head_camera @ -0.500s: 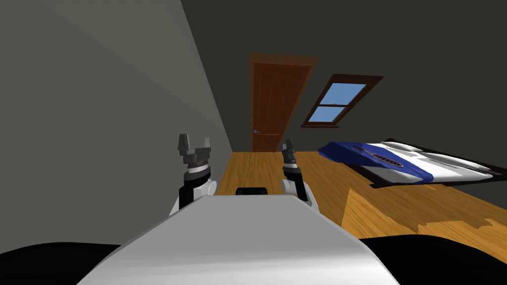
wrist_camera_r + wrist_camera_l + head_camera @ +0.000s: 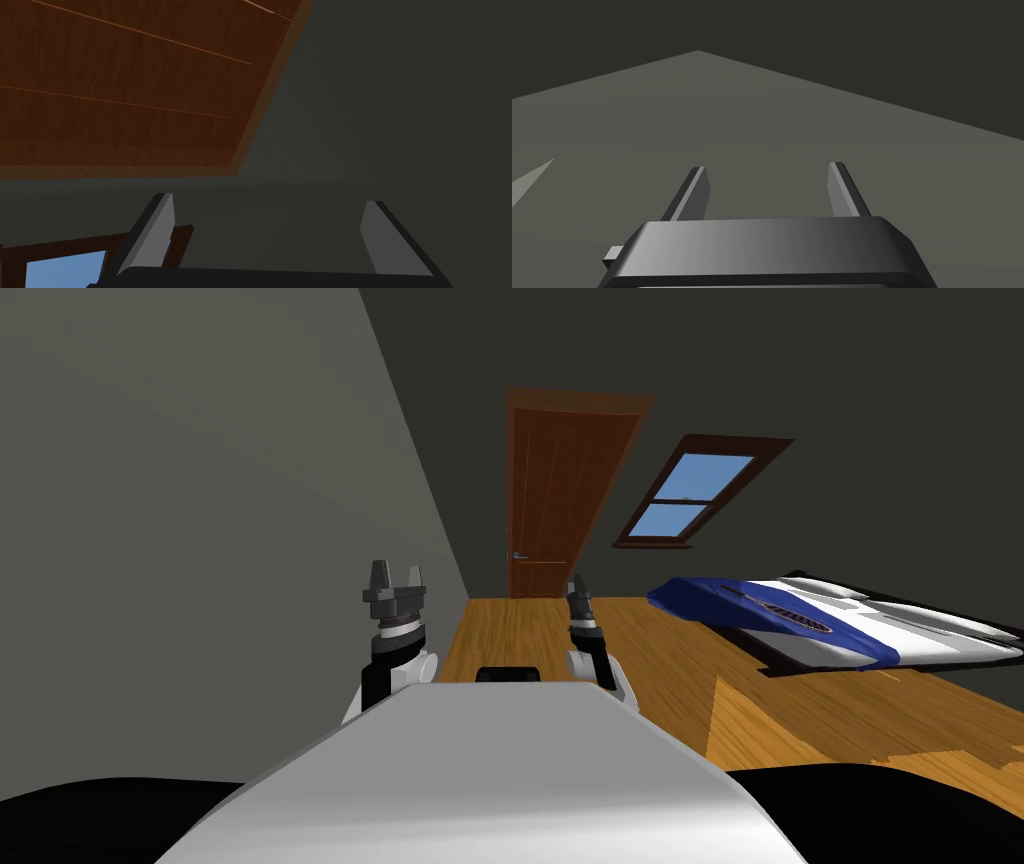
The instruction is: Pull the door open
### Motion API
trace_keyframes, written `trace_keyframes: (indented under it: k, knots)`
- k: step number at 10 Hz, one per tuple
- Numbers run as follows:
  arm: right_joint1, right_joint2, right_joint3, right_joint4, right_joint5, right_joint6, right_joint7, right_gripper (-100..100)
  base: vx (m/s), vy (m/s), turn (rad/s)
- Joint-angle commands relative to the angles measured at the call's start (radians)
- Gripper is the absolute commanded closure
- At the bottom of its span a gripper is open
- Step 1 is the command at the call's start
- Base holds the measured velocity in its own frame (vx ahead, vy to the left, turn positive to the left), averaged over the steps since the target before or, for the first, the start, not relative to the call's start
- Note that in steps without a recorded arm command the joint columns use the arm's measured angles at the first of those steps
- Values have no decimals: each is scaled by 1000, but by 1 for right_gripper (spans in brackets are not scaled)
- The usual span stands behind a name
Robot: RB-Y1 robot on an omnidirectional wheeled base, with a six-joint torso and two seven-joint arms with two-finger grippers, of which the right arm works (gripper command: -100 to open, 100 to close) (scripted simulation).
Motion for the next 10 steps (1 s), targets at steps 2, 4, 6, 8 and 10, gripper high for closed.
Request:
trace_keyframes:
  k: [2,4,6,8,10]
  knots:
    - [-18,-9,-4,56,2,-18,-19,-100,151,42,-1]
    - [-31,-17,-7,103,2,-35,-35,-100,135,52,-3]
    - [-40,-22,-9,137,3,-47,-47,-100,130,21,-3]
    - [-49,-28,-12,172,3,-59,-59,-100,95,28,0]
    - [-60,-34,-15,212,4,-72,-72,-100,97,26,-4]
